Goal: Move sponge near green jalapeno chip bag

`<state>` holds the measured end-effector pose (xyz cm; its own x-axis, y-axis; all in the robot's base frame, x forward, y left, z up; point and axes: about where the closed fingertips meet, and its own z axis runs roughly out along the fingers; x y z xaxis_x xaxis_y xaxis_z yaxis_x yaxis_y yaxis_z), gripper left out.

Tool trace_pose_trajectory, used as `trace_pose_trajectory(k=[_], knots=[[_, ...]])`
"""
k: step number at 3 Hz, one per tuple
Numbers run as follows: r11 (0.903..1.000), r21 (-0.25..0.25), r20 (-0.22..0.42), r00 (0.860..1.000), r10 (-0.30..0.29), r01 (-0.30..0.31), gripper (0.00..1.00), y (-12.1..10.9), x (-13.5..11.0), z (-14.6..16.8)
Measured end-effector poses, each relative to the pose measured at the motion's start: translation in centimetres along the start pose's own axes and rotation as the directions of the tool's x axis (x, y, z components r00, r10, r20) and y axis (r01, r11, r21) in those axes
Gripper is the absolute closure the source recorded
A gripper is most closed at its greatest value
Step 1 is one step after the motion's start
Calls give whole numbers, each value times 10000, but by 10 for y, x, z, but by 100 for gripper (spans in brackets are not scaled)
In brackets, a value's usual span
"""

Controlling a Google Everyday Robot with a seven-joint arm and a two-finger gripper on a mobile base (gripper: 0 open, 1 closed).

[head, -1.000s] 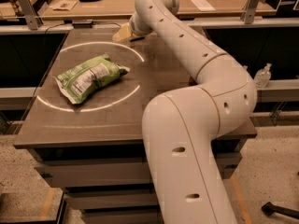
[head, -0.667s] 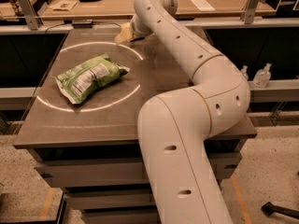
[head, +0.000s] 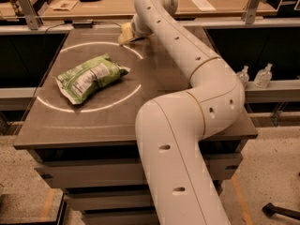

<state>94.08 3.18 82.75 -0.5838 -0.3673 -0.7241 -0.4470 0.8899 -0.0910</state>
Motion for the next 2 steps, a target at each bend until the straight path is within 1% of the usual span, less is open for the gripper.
trace_pose_trajectory(k=[1,2], knots=[[9999,-103,-36,10000,79,-79,65,-3,3,1],[9999,-105,-35,10000,80,-81,96,-3,0,-2]])
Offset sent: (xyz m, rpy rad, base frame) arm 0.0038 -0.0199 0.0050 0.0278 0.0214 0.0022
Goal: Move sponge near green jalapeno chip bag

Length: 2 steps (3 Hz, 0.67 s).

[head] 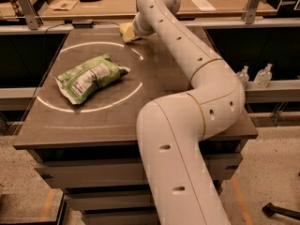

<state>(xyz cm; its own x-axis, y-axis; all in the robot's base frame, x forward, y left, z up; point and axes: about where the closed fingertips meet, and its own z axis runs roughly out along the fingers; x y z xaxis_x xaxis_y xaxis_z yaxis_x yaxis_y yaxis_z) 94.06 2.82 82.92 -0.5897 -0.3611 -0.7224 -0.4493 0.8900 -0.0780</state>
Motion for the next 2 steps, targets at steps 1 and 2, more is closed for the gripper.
trace_pose_trajectory(k=[1,2], knots=[[10000,-1,1,10000,0,0,100,0,0,0],[9993,-338,472,9988,-130,146,100,-4,-11,-24]])
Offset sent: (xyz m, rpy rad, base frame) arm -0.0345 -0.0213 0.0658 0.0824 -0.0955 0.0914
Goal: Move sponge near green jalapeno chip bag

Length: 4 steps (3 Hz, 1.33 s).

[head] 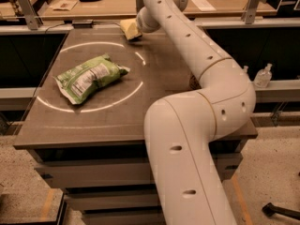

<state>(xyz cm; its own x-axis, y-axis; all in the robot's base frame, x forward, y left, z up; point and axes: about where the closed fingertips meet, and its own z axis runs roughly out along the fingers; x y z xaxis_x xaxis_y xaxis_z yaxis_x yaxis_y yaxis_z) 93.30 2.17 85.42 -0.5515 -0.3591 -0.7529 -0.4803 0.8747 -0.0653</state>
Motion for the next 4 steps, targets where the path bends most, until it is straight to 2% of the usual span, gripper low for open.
trace_pose_trajectory(k=[2,4], knots=[[9970,-767,862,9963,-72,138,100,-2,-14,-62],[9824,-1754,247,9978,-611,645,100,30,26,-118]])
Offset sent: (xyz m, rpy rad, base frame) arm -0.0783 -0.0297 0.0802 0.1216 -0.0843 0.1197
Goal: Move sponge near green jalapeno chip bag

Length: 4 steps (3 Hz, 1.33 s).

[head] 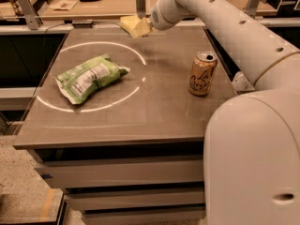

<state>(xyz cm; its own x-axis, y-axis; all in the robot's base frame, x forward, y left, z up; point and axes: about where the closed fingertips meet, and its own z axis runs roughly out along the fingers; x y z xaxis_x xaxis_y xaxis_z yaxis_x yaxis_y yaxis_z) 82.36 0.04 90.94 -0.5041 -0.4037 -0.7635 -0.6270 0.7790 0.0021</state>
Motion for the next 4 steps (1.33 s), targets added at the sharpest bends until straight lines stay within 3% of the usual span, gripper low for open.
trace_pose_trajectory(k=[2,4], knots=[[9980,-438,-786,9957,-481,448,100,40,42,-31],[9901,-1129,-1490,9838,-993,829,100,82,73,-37]])
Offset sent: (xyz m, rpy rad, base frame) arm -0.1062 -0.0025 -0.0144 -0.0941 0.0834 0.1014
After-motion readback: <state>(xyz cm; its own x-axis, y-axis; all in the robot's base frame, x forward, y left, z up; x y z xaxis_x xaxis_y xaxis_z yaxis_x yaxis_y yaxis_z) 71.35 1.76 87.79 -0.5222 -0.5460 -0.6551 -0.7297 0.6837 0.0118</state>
